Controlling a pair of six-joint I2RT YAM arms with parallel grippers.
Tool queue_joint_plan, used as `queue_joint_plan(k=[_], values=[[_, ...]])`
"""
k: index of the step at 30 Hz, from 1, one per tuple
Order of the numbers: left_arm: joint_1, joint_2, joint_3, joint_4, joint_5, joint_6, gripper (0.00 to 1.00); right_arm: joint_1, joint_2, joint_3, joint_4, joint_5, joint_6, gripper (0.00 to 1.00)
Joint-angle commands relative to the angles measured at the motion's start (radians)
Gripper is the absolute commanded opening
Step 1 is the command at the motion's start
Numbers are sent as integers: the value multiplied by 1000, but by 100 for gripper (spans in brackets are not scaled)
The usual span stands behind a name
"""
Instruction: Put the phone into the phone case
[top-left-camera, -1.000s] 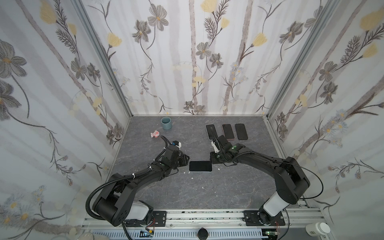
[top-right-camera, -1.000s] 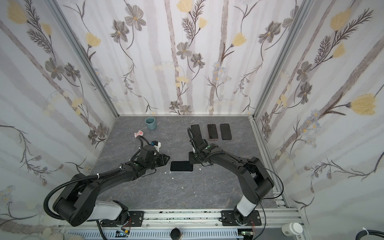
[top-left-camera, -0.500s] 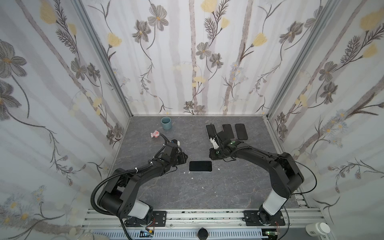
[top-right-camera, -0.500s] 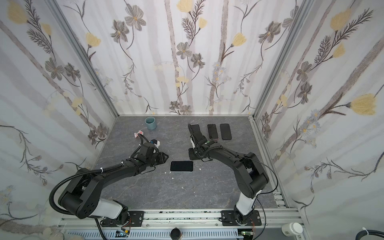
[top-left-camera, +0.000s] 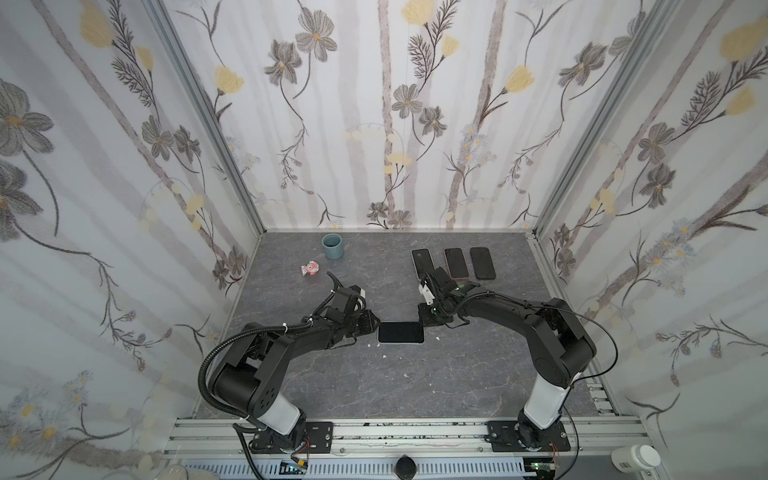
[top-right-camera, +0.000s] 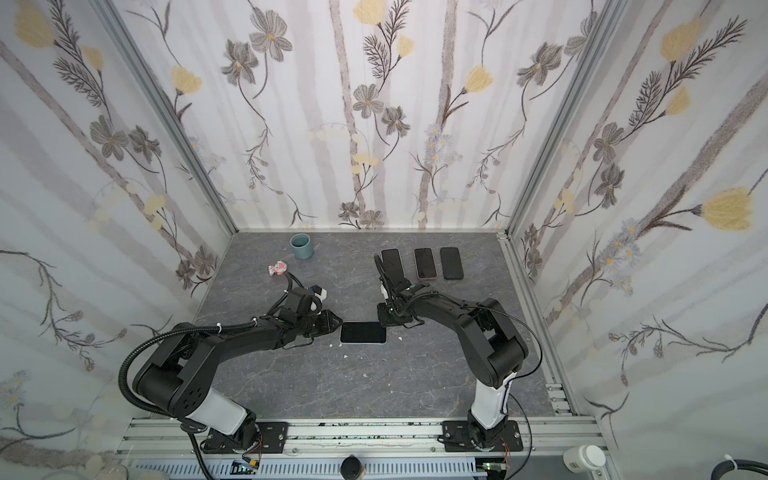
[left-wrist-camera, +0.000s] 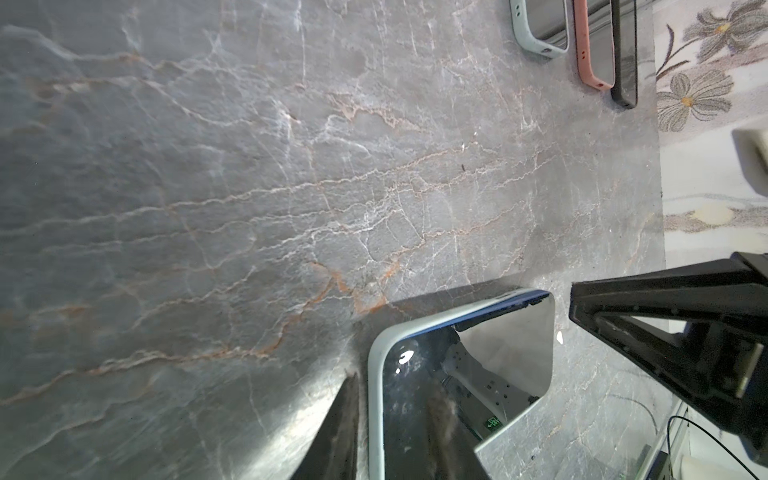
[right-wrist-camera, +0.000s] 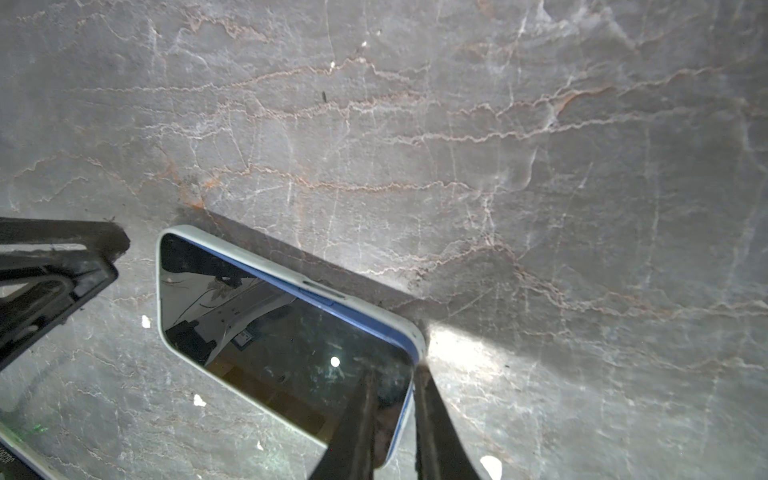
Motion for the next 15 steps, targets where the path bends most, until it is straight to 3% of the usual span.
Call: queue_joint_plan(k=[1, 15], values=[[0, 16, 2, 32, 35, -16, 27, 0, 6, -9, -9, -4, 7, 19], [-14, 45, -2, 30, 40, -16, 24, -1, 27, -25, -9, -25, 4, 15]])
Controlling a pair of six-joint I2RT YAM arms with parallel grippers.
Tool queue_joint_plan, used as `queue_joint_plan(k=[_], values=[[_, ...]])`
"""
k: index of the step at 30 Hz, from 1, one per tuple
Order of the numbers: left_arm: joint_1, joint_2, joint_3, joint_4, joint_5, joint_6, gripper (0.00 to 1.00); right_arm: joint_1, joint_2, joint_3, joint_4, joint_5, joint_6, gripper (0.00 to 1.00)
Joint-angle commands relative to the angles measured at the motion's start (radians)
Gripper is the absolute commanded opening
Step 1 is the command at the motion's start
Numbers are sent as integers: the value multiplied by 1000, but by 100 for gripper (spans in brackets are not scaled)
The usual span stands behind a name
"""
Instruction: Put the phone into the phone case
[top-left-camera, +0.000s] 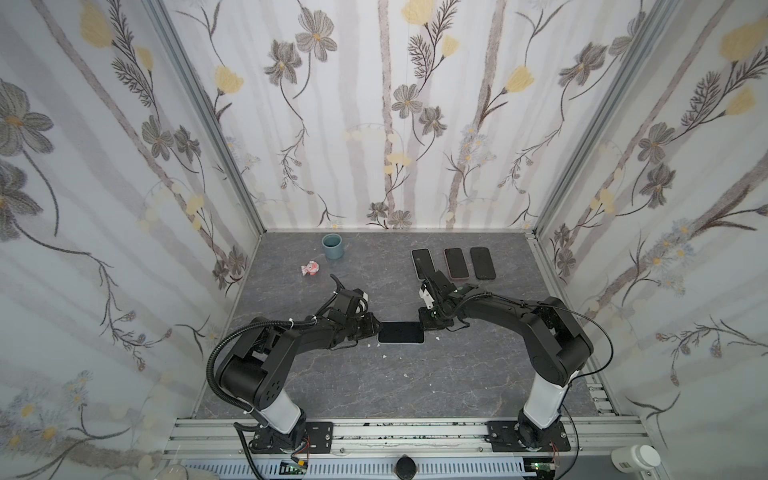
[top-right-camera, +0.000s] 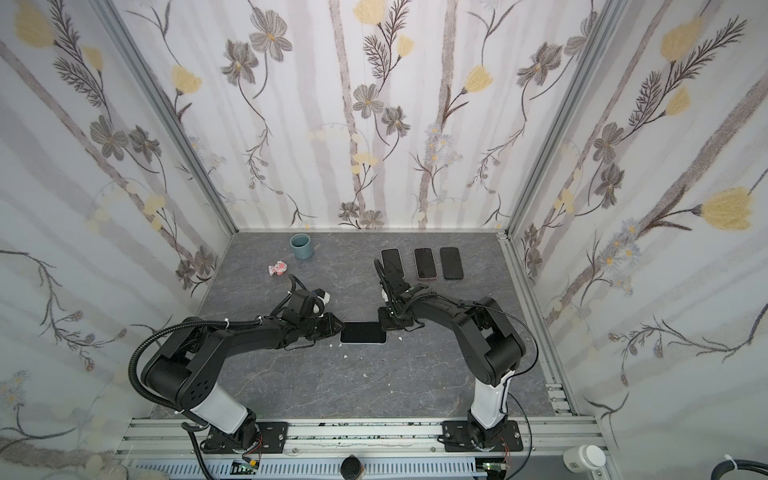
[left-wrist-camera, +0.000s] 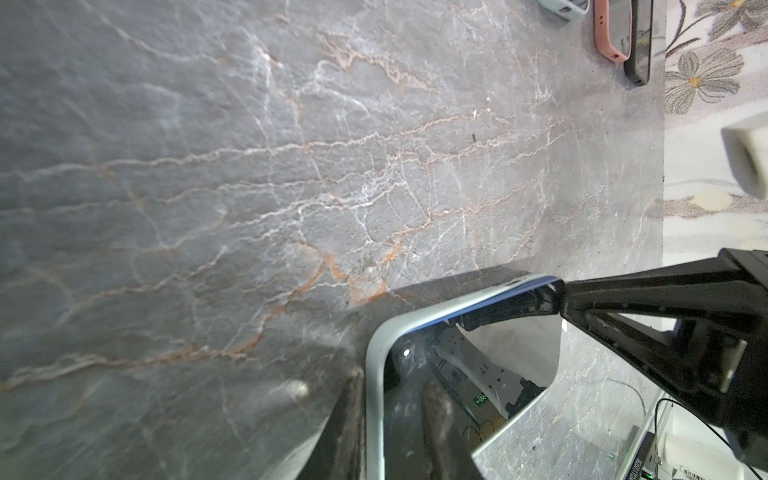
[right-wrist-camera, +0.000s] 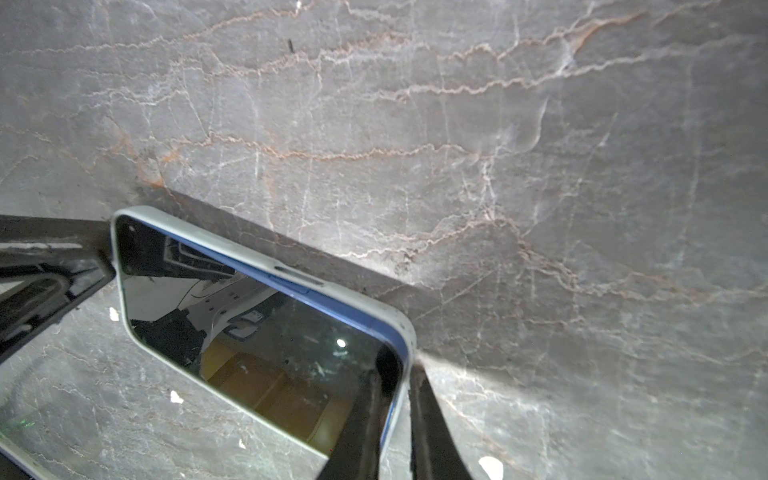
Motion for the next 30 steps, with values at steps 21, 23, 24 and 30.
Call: queue_joint_plan(k=[21, 23, 24, 30], values=[[-9, 14, -3, 9, -14, -4, 23, 19, 74, -34, -53, 94, -18, 12], [-11, 13, -3, 10, -14, -3, 23, 29, 82, -25, -66, 123, -21, 12], [-11, 13, -2, 10, -14, -4, 23, 35, 86, -22, -74, 139, -23, 12], [-12, 14, -2, 12, -14, -5, 23, 74, 113, 8, -126, 248, -29, 12]])
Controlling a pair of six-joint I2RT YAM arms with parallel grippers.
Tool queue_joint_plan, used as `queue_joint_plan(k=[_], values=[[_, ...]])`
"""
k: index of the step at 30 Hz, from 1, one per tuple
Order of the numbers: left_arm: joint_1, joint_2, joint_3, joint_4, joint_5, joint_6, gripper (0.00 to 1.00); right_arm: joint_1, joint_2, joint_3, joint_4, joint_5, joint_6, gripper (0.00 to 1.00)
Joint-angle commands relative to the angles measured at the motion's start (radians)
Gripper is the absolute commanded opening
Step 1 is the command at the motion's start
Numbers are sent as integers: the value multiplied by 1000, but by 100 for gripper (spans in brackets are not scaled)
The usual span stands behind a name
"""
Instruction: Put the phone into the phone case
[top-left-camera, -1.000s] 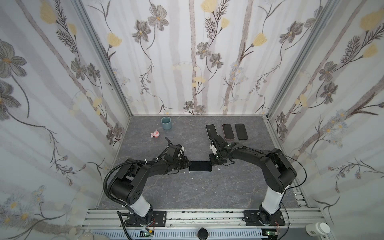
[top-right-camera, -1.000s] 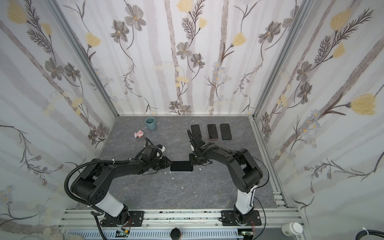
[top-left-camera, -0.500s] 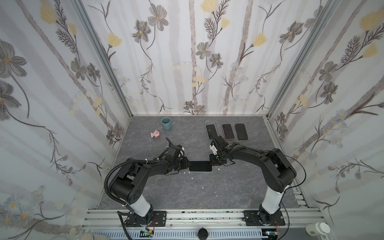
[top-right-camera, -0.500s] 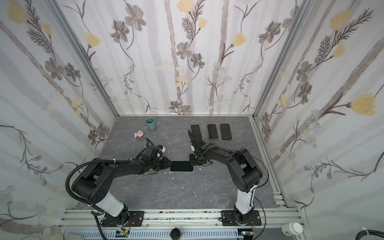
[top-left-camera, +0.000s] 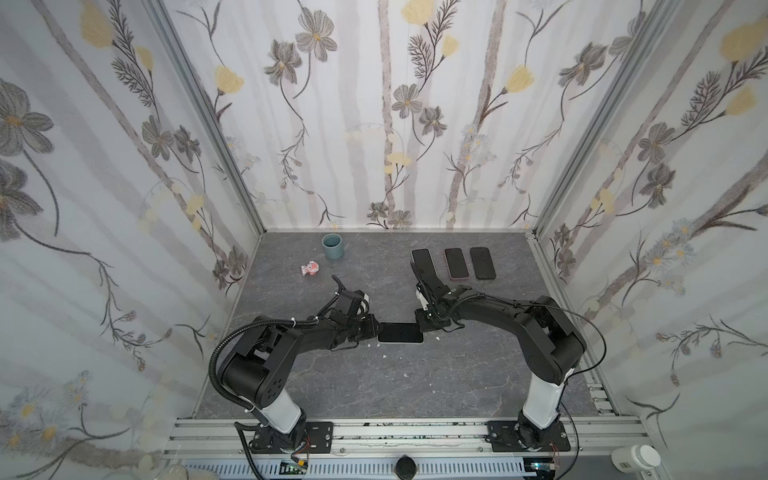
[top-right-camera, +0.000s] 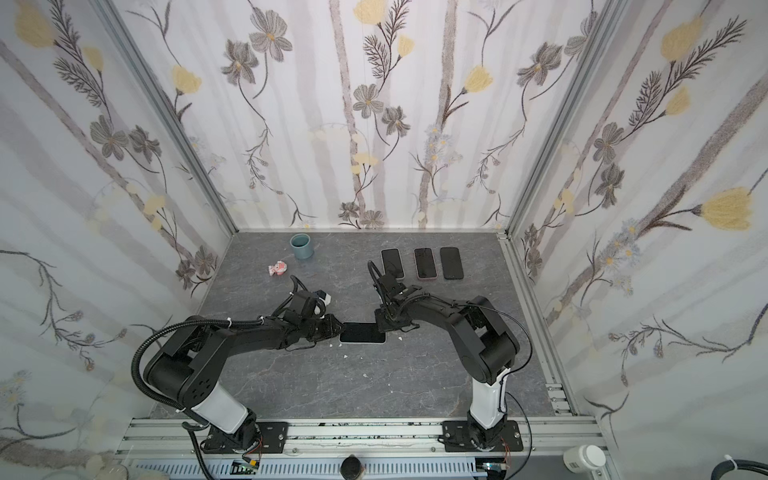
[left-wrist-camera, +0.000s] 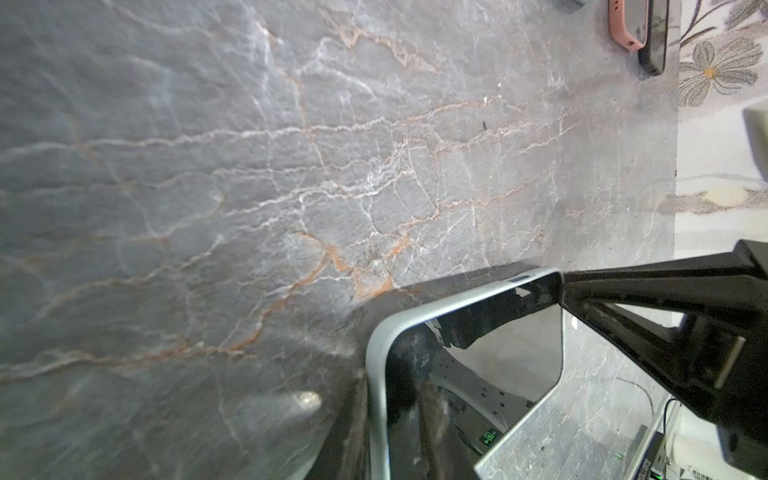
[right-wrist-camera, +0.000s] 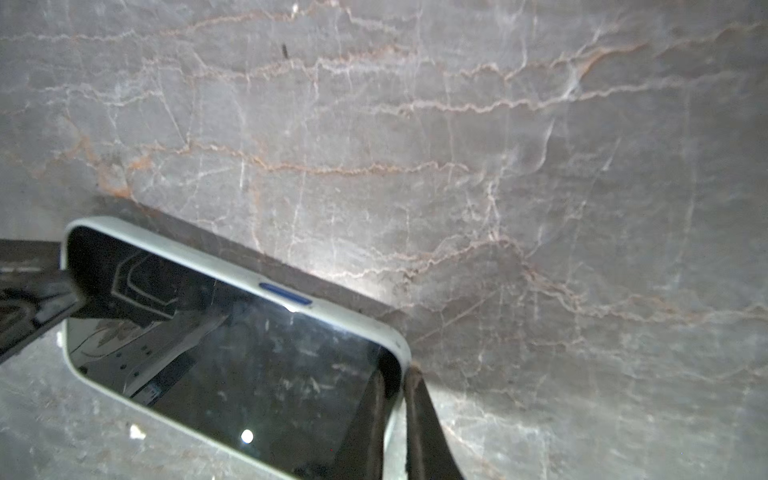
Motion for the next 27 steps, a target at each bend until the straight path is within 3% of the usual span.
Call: queue_joint_plan(k=[1, 15, 22, 27], values=[[-3, 4, -1, 11, -4, -4, 23, 21, 57, -9, -125, 126, -19, 12], [0, -39, 29, -1, -42, 3, 23, 38, -8, 80, -131, 129, -60, 13], [0, -163, 98, -74, -121, 36, 24, 39, -140, 217, -68, 57, -201, 20], [0, -326, 122, -152, -207, 101, 26, 44, -287, 189, 85, 23, -316, 24]])
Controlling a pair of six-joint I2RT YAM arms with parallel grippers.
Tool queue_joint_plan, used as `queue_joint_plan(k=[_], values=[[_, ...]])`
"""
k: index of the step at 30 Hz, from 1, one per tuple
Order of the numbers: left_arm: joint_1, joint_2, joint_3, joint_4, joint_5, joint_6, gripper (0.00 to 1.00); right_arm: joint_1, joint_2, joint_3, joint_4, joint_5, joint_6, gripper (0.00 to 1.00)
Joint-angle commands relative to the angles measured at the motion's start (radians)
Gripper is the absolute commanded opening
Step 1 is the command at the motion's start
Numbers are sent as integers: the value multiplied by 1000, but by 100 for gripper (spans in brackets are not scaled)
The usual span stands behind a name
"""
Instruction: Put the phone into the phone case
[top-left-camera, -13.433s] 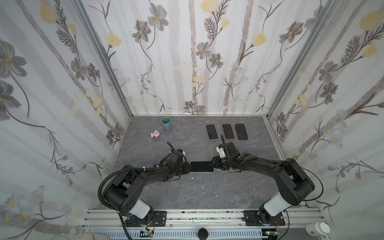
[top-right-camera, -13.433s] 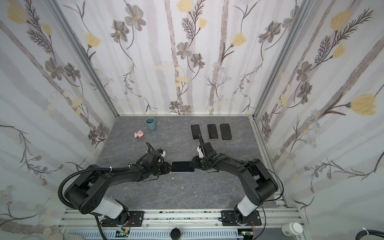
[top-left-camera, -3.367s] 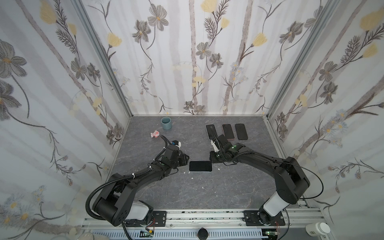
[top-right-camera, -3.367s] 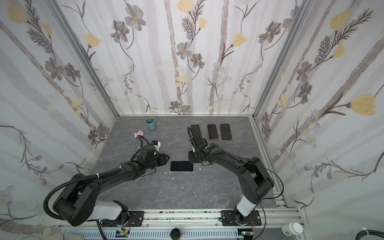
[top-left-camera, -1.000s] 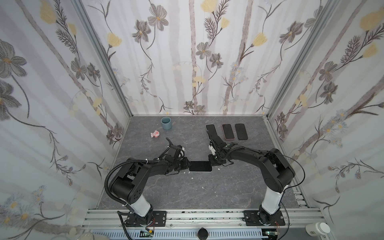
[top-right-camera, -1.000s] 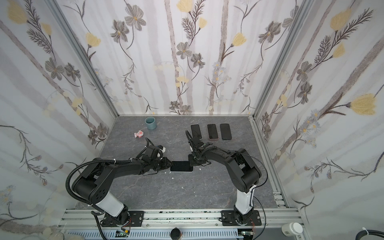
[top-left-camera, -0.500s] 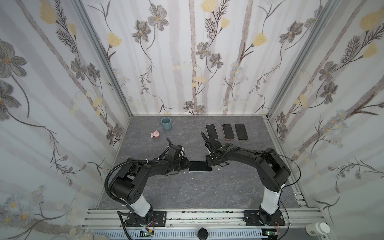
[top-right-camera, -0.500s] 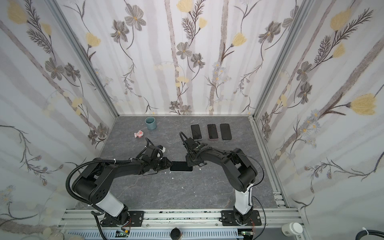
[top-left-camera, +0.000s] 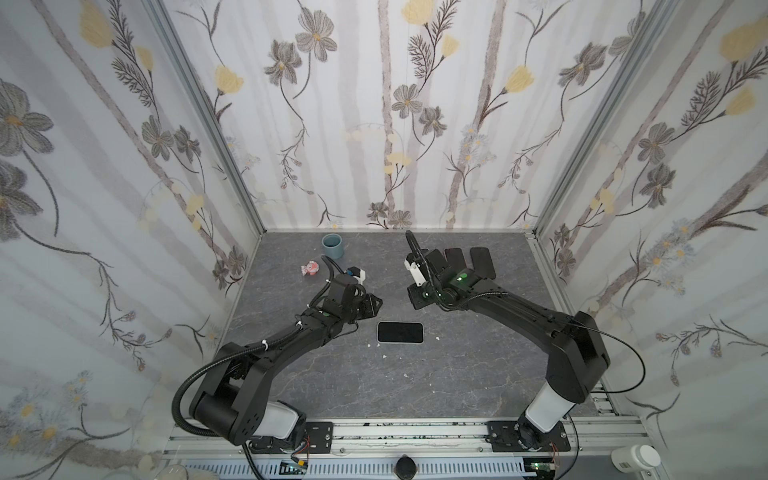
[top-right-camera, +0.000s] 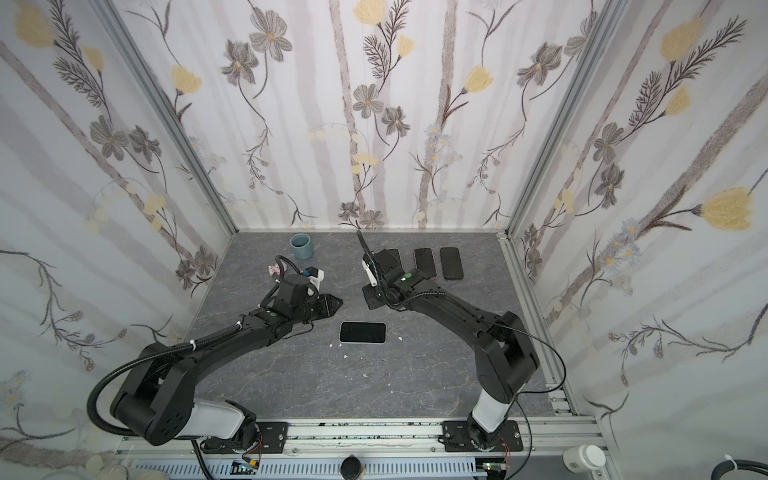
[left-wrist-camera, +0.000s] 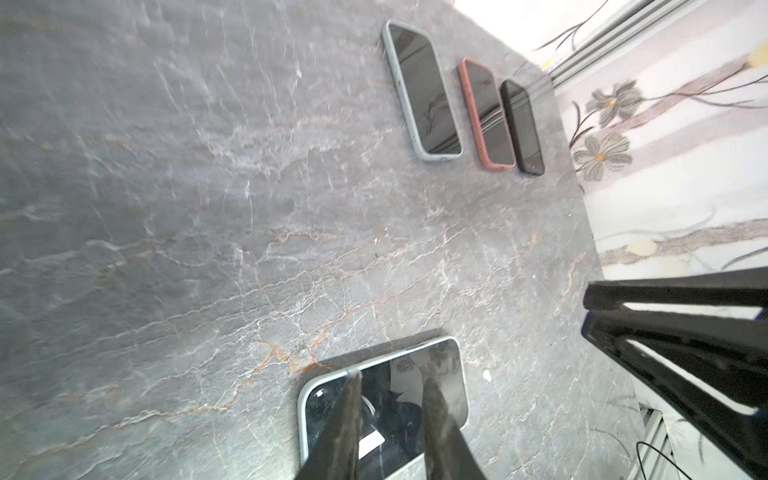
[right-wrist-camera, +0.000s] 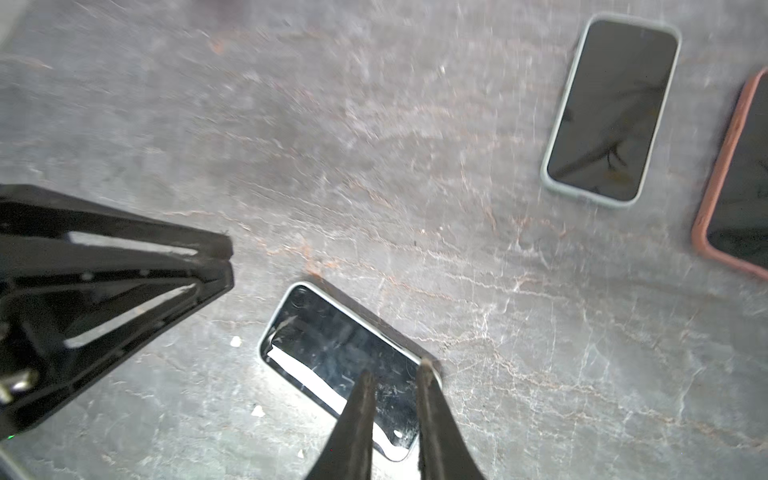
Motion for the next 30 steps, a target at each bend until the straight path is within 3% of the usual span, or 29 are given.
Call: queue_joint_plan(k=[1, 5, 10, 16, 21, 25, 30], values=[[2, -98, 15, -65, -97, 71, 27, 2, -101, -31, 144, -31, -120, 26], [5, -252, 13, -102, -163, 164, 31, 2, -153, -64, 224, -62, -238, 36], [6, -381, -9, -128, -186, 313, 45, 3, -137, -67, 185, -151, -425, 49], [6, -510, -92, -136, -133, 526, 65, 7, -114, -136, 184, -223, -651, 69], [5, -612, -197, -80, -44, 670, 68, 9, -100, -189, 237, -254, -743, 77], [4, -691, -260, -40, 66, 755, 73, 21, -88, -222, 251, -278, -830, 93], [-3, -747, -294, -80, 74, 826, 78, 43, -38, -208, 201, -251, -906, 100]])
